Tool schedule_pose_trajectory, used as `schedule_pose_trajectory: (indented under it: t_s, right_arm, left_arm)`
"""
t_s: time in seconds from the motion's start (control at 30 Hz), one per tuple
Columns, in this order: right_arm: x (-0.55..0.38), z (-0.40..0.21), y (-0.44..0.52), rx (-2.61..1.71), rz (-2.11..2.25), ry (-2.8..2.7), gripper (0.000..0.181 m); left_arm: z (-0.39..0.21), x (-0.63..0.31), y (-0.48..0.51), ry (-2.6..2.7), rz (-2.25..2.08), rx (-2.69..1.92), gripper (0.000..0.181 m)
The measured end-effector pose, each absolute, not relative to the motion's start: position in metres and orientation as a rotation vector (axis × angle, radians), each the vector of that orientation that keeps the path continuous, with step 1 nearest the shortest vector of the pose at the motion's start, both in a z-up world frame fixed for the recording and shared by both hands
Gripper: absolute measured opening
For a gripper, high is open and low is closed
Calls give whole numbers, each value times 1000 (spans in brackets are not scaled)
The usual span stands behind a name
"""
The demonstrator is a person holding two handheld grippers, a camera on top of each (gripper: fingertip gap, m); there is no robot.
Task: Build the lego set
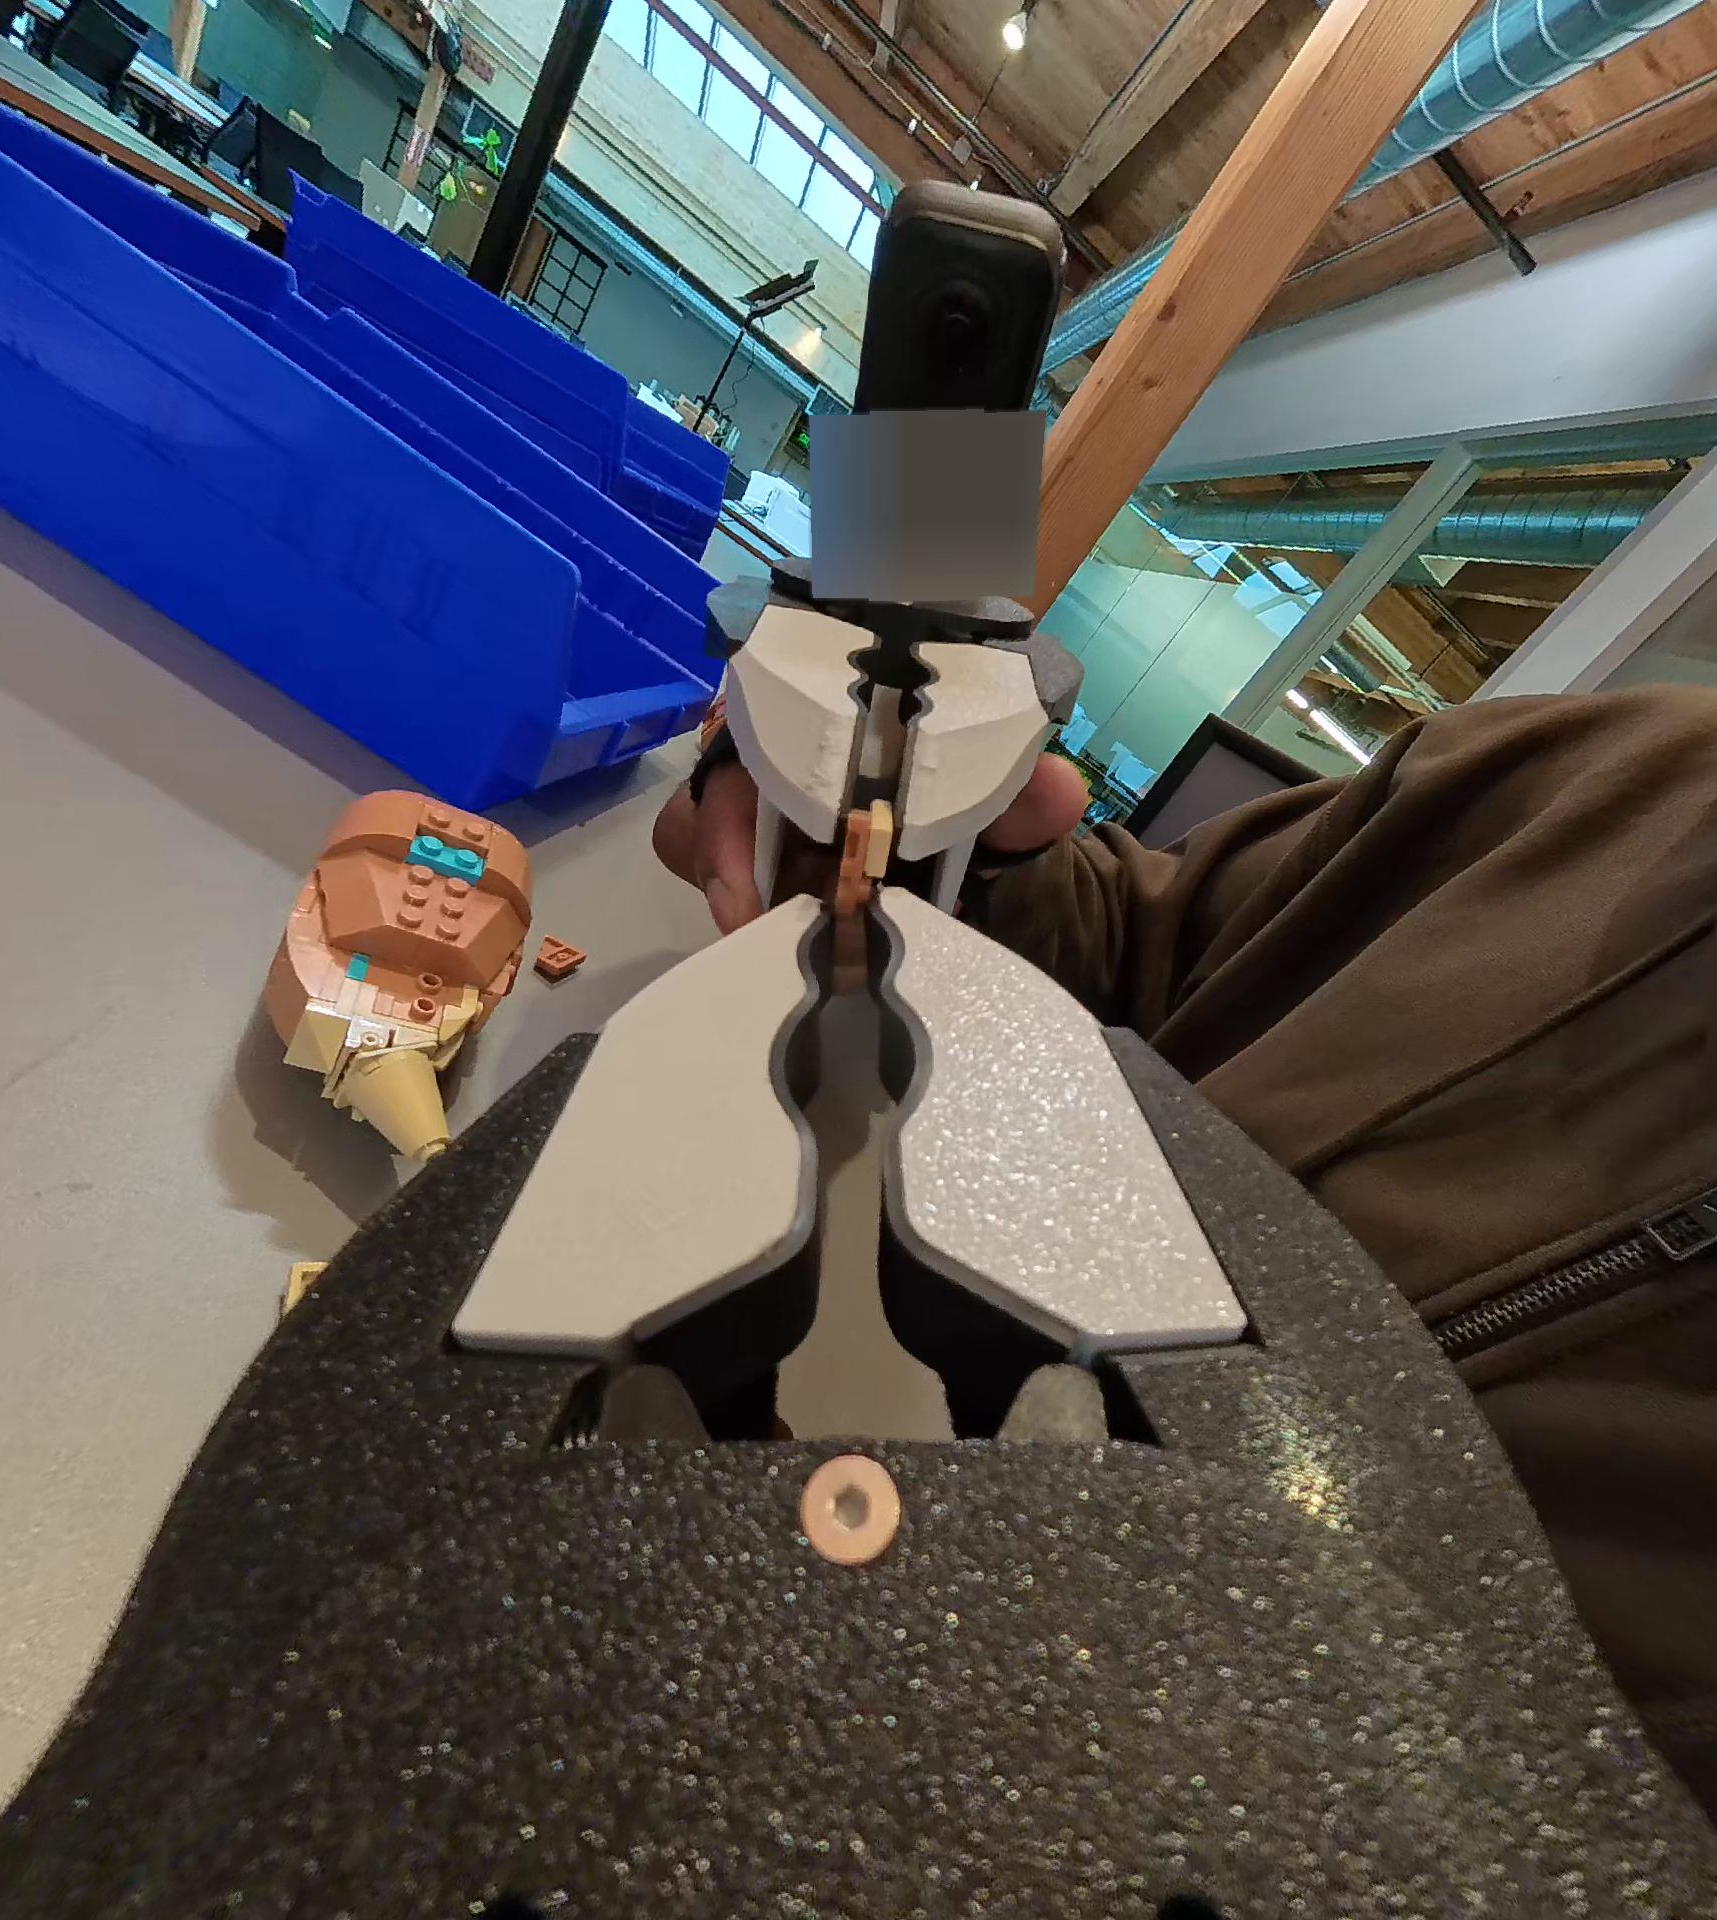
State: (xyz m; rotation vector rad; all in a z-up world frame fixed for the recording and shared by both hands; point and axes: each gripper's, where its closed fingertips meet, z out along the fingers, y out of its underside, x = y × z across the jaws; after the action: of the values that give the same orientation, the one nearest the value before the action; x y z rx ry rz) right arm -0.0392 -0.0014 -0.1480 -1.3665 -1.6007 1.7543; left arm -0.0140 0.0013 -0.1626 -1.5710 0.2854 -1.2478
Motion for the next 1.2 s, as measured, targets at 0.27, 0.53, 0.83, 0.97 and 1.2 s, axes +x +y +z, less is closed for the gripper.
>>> schedule_pose_trajectory:
  t_s: [0.27,0.53,0.83,0.97,1.2]
  right_arm:
    - [-40,-148,-2,-1337,1721,-1600,6]
    - [-40,-147,-2,-1330,1730,-1585,6]
    - [-40,-148,-3,-1330,1731,-1588,6]
    - [-40,-148,-2,-1332,1738,-1584,6]
    - [-39,-149,-1,-1323,1730,-1581,9]
  left_arm:
    - [-162,-15,1,273,-1265,-1569,5]
    - [-161,-15,1,265,-1283,-1558,5]
    - [-161,-14,1,265,-1288,-1556,5]
    - [-161,-14,1,270,-1283,-1559,6]
    - [-161,-16,1,310,-1200,-1555,4]
